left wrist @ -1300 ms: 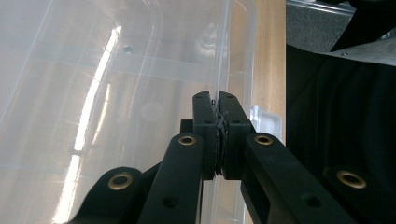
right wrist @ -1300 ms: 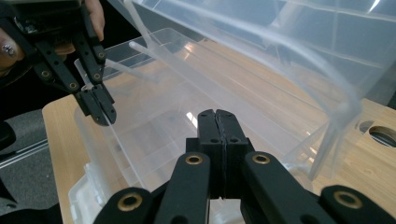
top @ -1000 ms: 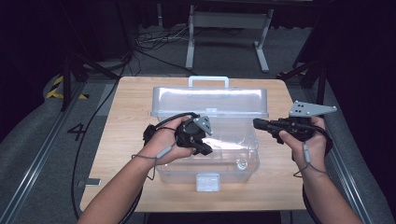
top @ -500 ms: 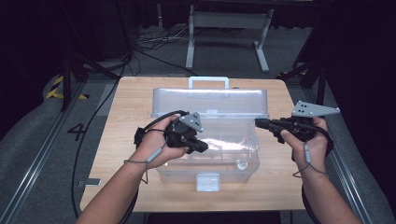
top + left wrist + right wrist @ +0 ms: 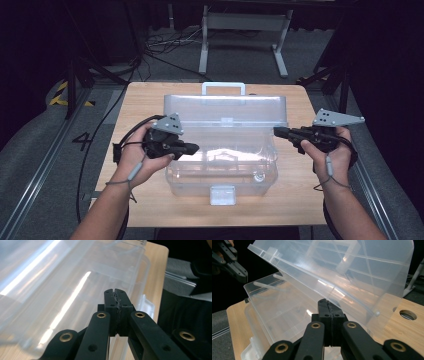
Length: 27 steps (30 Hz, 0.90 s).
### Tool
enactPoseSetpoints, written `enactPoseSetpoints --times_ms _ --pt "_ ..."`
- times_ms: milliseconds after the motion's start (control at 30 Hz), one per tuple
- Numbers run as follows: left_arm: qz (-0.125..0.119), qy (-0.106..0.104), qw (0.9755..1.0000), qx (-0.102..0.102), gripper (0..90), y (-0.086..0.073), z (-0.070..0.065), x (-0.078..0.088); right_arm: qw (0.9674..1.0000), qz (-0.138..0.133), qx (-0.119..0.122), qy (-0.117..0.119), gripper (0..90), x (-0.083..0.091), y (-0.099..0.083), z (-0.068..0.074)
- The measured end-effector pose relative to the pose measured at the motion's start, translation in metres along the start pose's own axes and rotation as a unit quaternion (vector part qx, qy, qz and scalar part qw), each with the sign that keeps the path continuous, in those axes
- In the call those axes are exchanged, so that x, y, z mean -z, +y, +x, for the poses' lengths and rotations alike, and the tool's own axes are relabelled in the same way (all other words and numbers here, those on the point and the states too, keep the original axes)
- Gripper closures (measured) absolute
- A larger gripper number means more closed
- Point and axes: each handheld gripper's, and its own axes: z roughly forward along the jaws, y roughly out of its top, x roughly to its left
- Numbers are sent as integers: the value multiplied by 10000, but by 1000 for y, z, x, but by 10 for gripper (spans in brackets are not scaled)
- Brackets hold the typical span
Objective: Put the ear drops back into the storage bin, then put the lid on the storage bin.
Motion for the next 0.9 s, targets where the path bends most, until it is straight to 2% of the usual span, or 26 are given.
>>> enactPoseSetpoints --times_ms 167,267,300,333,500,600,633,667,700,900 --pt "-284 272 9985 386 895 -17 8 19 10000 -24 2 -1 900 0 -1 0" --pt "-510 496 9955 632 896 -27 13 30 10000 -23 -1 -4 900 1 -2 1" --pt "-510 496 9955 632 896 -27 13 30 10000 -23 -1 -4 900 1 -2 1" --pt "-629 562 9939 711 896 -31 15 33 10000 -17 6 -14 900 1 -2 2" --pt "-818 714 9890 1007 897 -42 18 38 10000 -47 8 -25 900 5 -4 4" --pt "-928 790 9845 1264 896 -49 18 37 10000 -51 15 -37 900 6 -7 5" --pt "-965 815 9833 1307 896 -51 18 37 10000 -53 14 -27 900 6 -8 5" --pt "-965 815 9833 1307 896 -51 18 37 10000 -53 14 -27 900 6 -8 5" --pt "-998 844 9817 1381 896 -53 18 35 10000 -42 11 -29 900 6 -8 6" --pt "-1147 875 9794 1412 896 -56 15 32 10000 3 -9 1 900 7 -15 8"
